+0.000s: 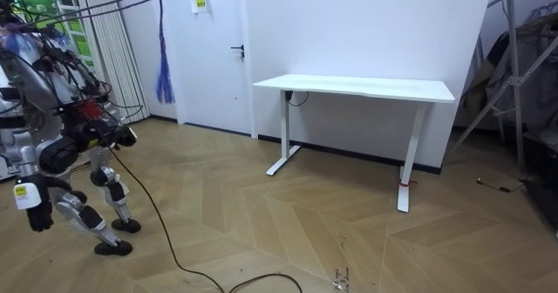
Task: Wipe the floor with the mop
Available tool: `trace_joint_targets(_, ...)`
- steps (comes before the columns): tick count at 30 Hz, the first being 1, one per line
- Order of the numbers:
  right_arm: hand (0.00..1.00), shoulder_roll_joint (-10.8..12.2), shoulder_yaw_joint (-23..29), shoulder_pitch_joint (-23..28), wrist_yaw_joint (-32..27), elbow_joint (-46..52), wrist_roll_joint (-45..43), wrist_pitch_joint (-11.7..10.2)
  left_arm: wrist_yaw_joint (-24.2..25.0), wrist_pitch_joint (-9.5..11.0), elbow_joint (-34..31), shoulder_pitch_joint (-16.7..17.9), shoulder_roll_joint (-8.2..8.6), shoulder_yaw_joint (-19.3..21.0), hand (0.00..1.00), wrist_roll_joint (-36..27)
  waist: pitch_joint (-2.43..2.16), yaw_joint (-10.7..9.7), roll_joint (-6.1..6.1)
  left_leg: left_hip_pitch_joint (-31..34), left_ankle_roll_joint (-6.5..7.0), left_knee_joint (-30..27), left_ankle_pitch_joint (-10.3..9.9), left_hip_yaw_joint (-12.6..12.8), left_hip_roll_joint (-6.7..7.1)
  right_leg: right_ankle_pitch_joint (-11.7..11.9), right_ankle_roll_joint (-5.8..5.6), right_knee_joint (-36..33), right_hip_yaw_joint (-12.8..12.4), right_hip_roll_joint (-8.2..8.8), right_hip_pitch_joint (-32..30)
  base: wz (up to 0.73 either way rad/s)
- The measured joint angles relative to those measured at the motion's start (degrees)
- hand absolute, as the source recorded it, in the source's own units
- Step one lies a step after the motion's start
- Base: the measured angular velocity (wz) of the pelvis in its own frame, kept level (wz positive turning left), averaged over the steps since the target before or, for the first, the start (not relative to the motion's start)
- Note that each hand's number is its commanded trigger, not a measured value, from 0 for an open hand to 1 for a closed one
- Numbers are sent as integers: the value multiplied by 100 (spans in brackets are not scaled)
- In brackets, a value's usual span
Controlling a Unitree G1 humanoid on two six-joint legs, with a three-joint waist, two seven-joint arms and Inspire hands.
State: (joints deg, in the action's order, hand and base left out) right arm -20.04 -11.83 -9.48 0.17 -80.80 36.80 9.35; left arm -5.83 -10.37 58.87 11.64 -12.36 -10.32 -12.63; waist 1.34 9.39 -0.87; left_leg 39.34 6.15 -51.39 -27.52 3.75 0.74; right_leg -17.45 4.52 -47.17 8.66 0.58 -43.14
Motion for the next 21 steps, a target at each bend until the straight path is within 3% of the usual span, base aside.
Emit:
trace_joint_targets(3, 100, 175, -48, 291, -91, -85, -140, 9, -38, 83, 148, -288, 38, 211, 0, 118, -25, -79, -65, -174, 11, 108, 13, 11, 0, 56, -4, 138, 8, -7, 157, -13)
trace_joint_targets(7, 100, 569, -49, 434, -142, -99, -159, 13, -152, 88, 285, -398, 156, 279, 0, 280, -17, -272, -66, -778, 56, 774, 248, 119, -17, 280, -51, 772, -47, -50, 706, -11)
trace_joint_targets(9, 100, 680, -47, 497, -132, -135, -155, 11, -157, 46, 381, -425, 248, 348, 0, 428, -1, -296, -4, -1201, 66, 1281, 425, 224, 2, 426, -72, 1172, -83, -49, 1063, -15)
trace_joint_targets(13, 100, 788, -47, 635, -1, -148, -227, 16, -279, 41, 434, -395, 251, 674, 0, 604, 22, -308, 150, -2242, 4, 2251, 691, 217, 36, 573, -75, 1973, 94, -50, 2059, 0)
trace_joint_targets(17, 100, 850, -32, 893, 132, -165, -382, 5, -381, 90, 420, -337, 244, 1028, 0, 603, -66, -381, 305, -3212, -86, 3182, 944, 75, 48, 658, -80, 2747, 355, -108, 3022, 18)
trace_joint_targets(21, 100, 914, -28, 1021, 263, -149, -480, 4, -398, 141, 420, -307, 293, 1242, 0, 607, -79, -434, 342, -3879, -178, 3587, 1055, 82, -5, 724, -81, 3212, 416, -222, 3682, 7)
